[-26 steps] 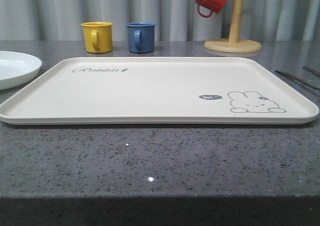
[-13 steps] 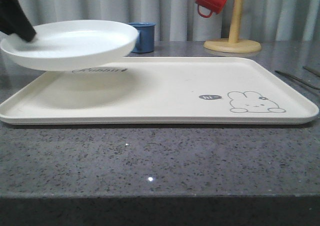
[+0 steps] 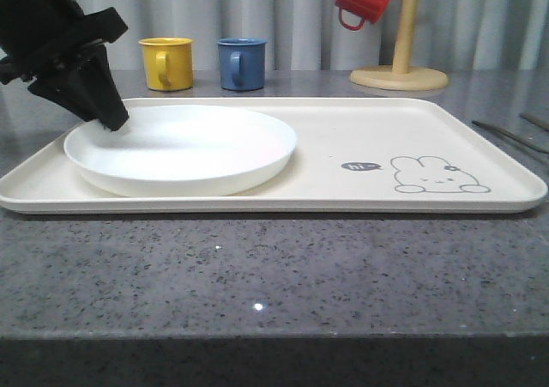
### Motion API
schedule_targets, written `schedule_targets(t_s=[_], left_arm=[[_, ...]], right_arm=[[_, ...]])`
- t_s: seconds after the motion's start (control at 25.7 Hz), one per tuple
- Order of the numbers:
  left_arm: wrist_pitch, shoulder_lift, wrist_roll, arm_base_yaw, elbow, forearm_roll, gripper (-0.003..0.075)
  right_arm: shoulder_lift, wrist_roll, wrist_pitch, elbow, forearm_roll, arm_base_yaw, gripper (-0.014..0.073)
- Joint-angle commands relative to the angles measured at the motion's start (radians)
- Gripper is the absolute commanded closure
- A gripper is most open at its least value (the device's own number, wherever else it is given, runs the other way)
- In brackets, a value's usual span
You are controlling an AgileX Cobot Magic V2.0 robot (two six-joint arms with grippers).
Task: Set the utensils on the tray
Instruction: 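Lower the white plate onto the tray and release it, then lower the right gripper over the silver fork and grasp it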
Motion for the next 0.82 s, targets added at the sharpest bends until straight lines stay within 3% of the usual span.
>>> schedule_targets(t_s=[0.0, 0.04, 0.08, 0.27, 0.43, 0.58, 0.66, 0.78], left_arm=[[-0.017, -0.044, -0.008, -0.006, -0.032, -0.033, 0.0398], [-0.002, -0.046, -0.008, -0.004, -0.032, -0.03, 0.0332], [0.006, -0.058, -0.008, -0.004, -0.032, -0.019, 0.032], [0.006, -0.213, -0.072, -0.046, -0.032, 0.122, 0.0345], [0.006, -0.379, -0.316, -0.174, -0.008, 0.457, 0.0351], [-0.024, -0.565, -0.532, -0.328, 0.127, 0.697, 0.0351], [-0.026, -0.644, -0.603, -0.385, 0.202, 0.764, 0.0352], [-0.026, -0.748, -0.642, -0.421, 0.3, 0.743, 0.0351]], right_arm=[[0.002, -0.007, -0.065, -0.027, -0.014, 0.001, 0.0149], [0.002, -0.007, -0.065, -0.027, -0.014, 0.001, 0.0149], [0.002, -0.007, -0.065, -0.027, -0.014, 0.001, 0.0149], [0.002, -0.007, -0.065, -0.027, -0.014, 0.001, 0.0149], [0.002, -0.007, -0.065, -0.027, -0.014, 0.001, 0.0149], [0.002, -0.007, -0.065, -0.027, -0.014, 0.001, 0.0149], [0.002, -0.007, -0.065, -0.027, -0.014, 0.001, 0.0149], [0.002, -0.007, -0.065, -0.027, -0.014, 0.001, 0.0149]])
